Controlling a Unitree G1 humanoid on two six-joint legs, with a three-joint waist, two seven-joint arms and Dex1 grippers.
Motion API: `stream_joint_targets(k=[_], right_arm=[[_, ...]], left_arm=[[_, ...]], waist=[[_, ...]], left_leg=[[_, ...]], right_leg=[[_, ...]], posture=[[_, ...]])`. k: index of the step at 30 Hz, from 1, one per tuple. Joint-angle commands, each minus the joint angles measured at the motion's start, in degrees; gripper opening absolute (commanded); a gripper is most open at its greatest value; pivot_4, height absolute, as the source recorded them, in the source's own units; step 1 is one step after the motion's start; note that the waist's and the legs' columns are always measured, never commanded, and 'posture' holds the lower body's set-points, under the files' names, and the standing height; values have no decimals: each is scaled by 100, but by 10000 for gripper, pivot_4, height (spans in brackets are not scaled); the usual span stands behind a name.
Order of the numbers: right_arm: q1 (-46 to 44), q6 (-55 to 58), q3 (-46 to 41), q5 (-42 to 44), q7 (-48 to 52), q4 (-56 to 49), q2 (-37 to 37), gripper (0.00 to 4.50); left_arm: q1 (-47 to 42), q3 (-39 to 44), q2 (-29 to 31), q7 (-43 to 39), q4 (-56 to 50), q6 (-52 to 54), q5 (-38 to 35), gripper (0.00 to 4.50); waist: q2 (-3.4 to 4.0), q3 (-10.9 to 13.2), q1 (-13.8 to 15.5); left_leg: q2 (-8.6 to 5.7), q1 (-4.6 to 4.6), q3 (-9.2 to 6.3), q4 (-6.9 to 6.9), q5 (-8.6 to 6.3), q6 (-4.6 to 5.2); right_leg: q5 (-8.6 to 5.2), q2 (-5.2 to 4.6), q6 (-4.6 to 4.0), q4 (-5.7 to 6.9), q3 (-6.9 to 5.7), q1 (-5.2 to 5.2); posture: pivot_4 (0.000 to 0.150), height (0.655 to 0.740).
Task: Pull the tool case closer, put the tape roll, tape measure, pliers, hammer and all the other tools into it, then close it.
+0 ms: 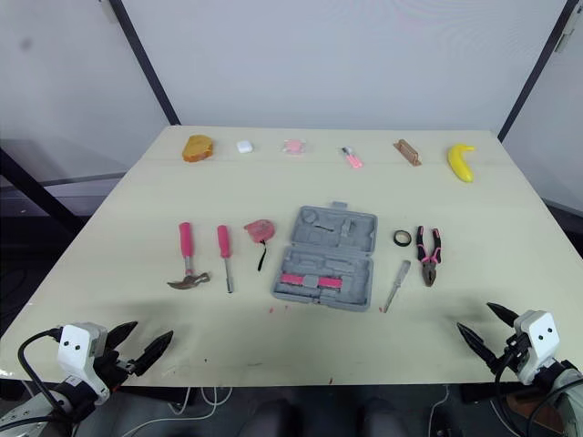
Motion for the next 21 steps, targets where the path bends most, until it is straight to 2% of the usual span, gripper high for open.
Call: stream_joint_targets(k=[1, 15, 20, 21], right_arm=[[-51, -54, -44, 33, 69, -11, -138, 45000], [-202, 7, 28, 25, 180, -39, -202, 45000], [-252, 308, 114, 143, 108, -581, -209, 45000], [-329, 398, 178, 88, 36, -731, -240, 45000]], left_arm=[[-31, 88, 39, -35, 20, -128, -21, 44319], [-254, 204, 180, -180, 285, -252, -92, 44319], [-485, 83, 344, -349, 156, -186, -107, 44319], [-637, 11, 446, -357, 35, 88, -189, 44319]], waist=[[0, 0, 0], [0, 0, -1], [1, 1, 1], [1, 1, 3]], left_leg=[[0, 0, 0, 0, 0, 0], [0, 0, 1, -1, 0, 0], [1, -1, 0, -1, 0, 0], [1, -1, -1, -1, 0, 0]], right_leg=[[0, 0, 0, 0, 0, 0], [0, 0, 0, -1, 0, 0], [0, 0, 0, -1, 0, -1], [0, 0, 0, 0, -1, -1]], posture=[[1500, 7400], [1500, 7400], [1500, 7400], [1500, 7400]])
